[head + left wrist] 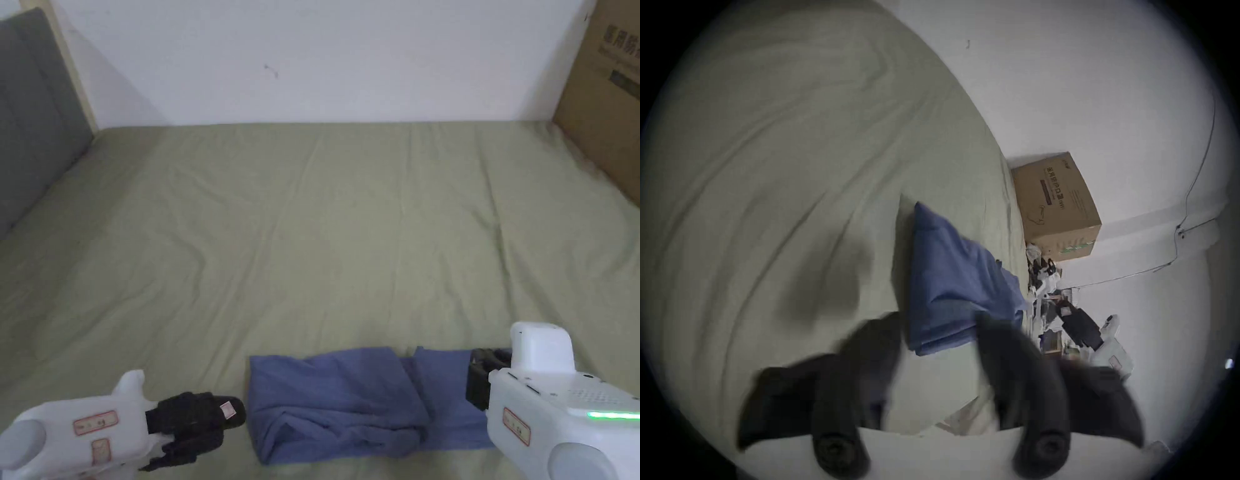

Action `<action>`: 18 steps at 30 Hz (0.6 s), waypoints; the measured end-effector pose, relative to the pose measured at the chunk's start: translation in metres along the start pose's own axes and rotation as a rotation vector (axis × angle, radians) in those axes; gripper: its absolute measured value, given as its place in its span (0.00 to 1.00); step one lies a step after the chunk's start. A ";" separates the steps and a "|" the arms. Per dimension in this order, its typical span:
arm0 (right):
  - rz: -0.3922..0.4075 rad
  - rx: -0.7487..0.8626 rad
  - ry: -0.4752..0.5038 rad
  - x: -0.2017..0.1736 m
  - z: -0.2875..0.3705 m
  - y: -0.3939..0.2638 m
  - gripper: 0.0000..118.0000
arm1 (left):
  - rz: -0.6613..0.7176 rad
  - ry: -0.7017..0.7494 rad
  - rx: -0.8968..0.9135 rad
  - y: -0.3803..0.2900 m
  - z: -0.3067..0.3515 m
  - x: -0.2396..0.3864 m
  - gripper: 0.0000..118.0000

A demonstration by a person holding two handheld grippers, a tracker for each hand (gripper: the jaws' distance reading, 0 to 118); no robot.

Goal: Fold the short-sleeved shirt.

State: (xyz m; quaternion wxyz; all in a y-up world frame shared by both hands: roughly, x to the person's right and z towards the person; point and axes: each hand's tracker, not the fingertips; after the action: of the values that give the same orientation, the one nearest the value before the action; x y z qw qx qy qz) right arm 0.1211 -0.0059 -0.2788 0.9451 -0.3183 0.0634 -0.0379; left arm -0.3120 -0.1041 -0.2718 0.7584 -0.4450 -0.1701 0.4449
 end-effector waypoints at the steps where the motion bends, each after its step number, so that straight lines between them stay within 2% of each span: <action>1: 0.011 -0.002 0.006 -0.003 -0.001 0.000 0.01 | -0.004 0.004 -0.007 0.002 -0.007 -0.002 0.82; 2: 0.023 -0.004 0.011 -0.006 -0.002 0.001 0.01 | -0.002 0.007 -0.019 0.003 -0.015 0.000 0.94; 3: 0.032 -0.010 0.014 -0.009 -0.003 0.002 0.01 | -0.002 0.010 -0.014 0.005 -0.023 -0.002 0.98; 7: 0.050 -0.023 0.013 -0.015 -0.010 0.004 0.01 | 0.042 -0.116 -0.017 0.032 -0.053 -0.025 0.98; 10: 0.045 -0.037 0.011 -0.016 -0.015 0.005 0.01 | 0.146 -0.193 -0.032 0.039 -0.070 -0.029 0.96; 12: 0.029 -0.048 0.015 -0.015 -0.019 0.005 0.01 | 0.158 -0.262 -0.064 0.044 -0.081 -0.033 0.84; 13: 0.026 -0.052 0.016 -0.015 -0.020 0.005 0.01 | 0.146 -0.221 -0.070 0.044 -0.080 -0.033 0.77; 14: 0.026 -0.057 0.017 -0.016 -0.021 0.004 0.01 | 0.142 -0.174 -0.101 0.044 -0.086 -0.034 0.54; 15: 0.030 -0.064 0.013 -0.016 -0.022 0.003 0.01 | 0.112 -0.076 -0.147 0.043 -0.091 -0.029 0.07; 16: 0.036 -0.069 0.011 -0.016 -0.023 0.003 0.01 | 0.070 0.028 -0.163 0.044 -0.093 -0.029 0.07; 17: 0.047 -0.073 0.010 -0.016 -0.023 0.002 0.01 | 0.037 -0.039 -0.134 0.046 -0.088 -0.032 0.07; 18: 0.053 -0.076 0.007 -0.016 -0.023 0.002 0.01 | 0.099 -0.103 -0.118 0.034 -0.078 -0.025 0.07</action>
State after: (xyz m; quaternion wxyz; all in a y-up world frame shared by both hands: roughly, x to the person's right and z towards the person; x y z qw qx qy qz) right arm 0.1020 -0.0157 -0.2966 0.9328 -0.3519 0.0764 -0.0114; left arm -0.2926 -0.1589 -0.3394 0.6981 -0.4734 -0.2128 0.4933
